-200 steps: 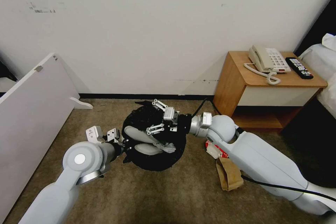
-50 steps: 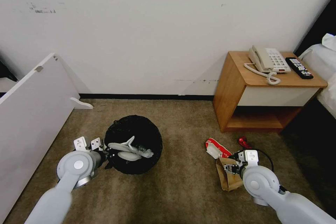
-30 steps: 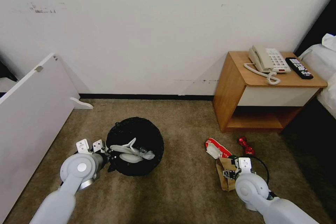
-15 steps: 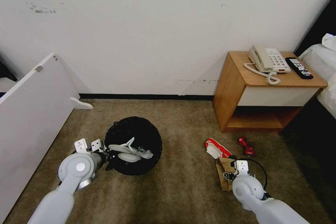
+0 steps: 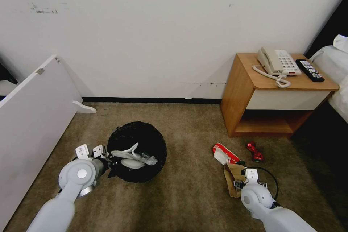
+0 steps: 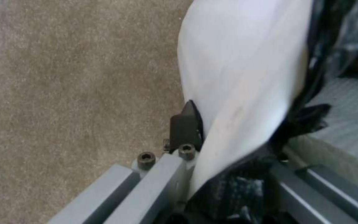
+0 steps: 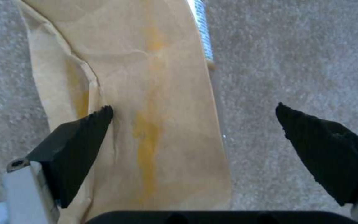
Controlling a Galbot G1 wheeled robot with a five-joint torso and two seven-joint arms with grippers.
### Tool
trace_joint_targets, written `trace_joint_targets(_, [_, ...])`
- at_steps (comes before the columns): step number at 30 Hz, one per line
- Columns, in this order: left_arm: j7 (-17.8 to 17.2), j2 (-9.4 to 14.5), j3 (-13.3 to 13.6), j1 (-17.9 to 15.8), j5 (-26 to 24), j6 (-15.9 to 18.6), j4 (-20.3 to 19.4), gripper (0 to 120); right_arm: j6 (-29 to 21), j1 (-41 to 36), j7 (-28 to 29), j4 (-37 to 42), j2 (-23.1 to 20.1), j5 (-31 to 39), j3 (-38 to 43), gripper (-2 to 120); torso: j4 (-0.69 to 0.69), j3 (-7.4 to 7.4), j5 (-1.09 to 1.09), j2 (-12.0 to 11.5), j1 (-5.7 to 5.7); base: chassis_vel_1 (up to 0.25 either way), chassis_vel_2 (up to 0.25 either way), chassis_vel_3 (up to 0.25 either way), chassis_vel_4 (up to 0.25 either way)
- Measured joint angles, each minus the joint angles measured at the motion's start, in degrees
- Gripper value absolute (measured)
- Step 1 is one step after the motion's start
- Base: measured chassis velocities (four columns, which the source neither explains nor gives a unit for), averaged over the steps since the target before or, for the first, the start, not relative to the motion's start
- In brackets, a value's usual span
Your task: Pick up the trash bin, then pick up the garbage from the floor and place it into the trash bin.
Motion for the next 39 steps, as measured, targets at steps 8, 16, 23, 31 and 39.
trace_joint_targets(8, [1.5, 1.5, -0.4, 0.4, 0.1, -0.1, 0.9, 0, 0.3, 1.3, 0.5, 0.1, 2.7, -0.3, -0.6, 100, 0.0, 0.0, 0.0, 0.0, 0.0, 0.0, 0.0, 0.0, 0.0])
trace_joint_targets(16, [1.8, 2.1, -0.5, 0.5, 0.2, -0.1, 1.0, 0, -0.1, 1.1, 2.1, 3.5, 2.6, -0.6, -1.2, 100, 0.0, 0.0, 0.0, 0.0, 0.0, 0.0, 0.0, 0.0, 0.0])
trace_joint_targets(23, [1.8, 1.3, -0.3, 0.3, 0.7, -0.2, 1.1, 0, -0.1, 0.2, 2.7, 5.2, 1.1, 0.0, -1.0, 100, 0.0, 0.0, 0.0, 0.0, 0.0, 0.0, 0.0, 0.0, 0.0])
trace_joint_targets(31, [1.7, 0.7, -0.6, 0.8, 1.2, -0.3, 1.1, 0, 0.3, 0.7, 1.8, 3.5, 2.0, -0.3, -1.3, 100, 0.0, 0.0, 0.0, 0.0, 0.0, 0.0, 0.0, 0.0, 0.0])
trace_joint_targets(39, [1.9, 1.0, -0.7, 0.2, 1.2, -0.4, 1.9, 0, 1.5, 1.0, -0.7, -0.6, 3.1, -2.5, -0.4, 100, -0.01, 0.0, 0.0, 0.0, 0.0, 0.0, 0.0, 0.0, 0.0])
